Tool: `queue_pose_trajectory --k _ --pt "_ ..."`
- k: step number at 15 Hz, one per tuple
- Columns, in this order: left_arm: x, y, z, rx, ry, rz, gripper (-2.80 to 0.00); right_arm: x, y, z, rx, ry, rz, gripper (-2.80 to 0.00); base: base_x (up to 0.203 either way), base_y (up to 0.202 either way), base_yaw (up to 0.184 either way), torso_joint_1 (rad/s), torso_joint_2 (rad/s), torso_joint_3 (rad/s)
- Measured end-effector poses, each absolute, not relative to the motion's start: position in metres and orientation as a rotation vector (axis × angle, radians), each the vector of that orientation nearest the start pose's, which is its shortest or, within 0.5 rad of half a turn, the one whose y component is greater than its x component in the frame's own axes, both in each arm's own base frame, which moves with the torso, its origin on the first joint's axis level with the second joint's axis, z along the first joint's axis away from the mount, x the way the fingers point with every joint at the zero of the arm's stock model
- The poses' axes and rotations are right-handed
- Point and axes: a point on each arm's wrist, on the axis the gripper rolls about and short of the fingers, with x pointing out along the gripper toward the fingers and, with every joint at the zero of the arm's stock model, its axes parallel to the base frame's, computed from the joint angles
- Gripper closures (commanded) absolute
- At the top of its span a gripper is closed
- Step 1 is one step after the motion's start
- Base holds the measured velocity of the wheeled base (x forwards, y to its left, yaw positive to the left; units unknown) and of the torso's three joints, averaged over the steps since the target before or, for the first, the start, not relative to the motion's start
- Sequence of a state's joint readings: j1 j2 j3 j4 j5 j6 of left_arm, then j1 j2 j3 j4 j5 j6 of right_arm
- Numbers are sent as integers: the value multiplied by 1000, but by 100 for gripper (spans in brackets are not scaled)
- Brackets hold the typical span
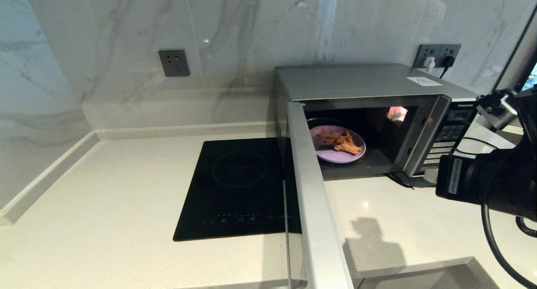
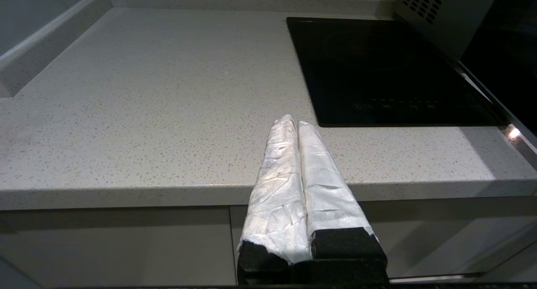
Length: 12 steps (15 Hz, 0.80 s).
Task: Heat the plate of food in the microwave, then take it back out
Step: Open the microwave oven
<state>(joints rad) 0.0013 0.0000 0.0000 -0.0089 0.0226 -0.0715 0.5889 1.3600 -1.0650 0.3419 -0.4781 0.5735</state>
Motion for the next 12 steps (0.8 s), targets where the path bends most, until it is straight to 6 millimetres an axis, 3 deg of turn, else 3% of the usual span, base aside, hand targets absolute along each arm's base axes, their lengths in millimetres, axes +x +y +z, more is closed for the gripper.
queue_pose_trajectory --k 1,2,7,12 --pt "-23 0 76 -72 -10 24 0 183 100 252 267 560 -86 0 0 0 0 0 0 0" --pt "-23 0 76 -71 -10 24 0 191 95 247 310 563 -109 -280 0 0 0 0 0 0" --pt "-23 0 76 -71 -10 24 0 223 90 232 481 653 -100 -280 0 0 0 0 0 0" --pt "-23 0 76 -71 -10 24 0 274 109 215 561 629 -136 -280 0 0 0 0 0 0"
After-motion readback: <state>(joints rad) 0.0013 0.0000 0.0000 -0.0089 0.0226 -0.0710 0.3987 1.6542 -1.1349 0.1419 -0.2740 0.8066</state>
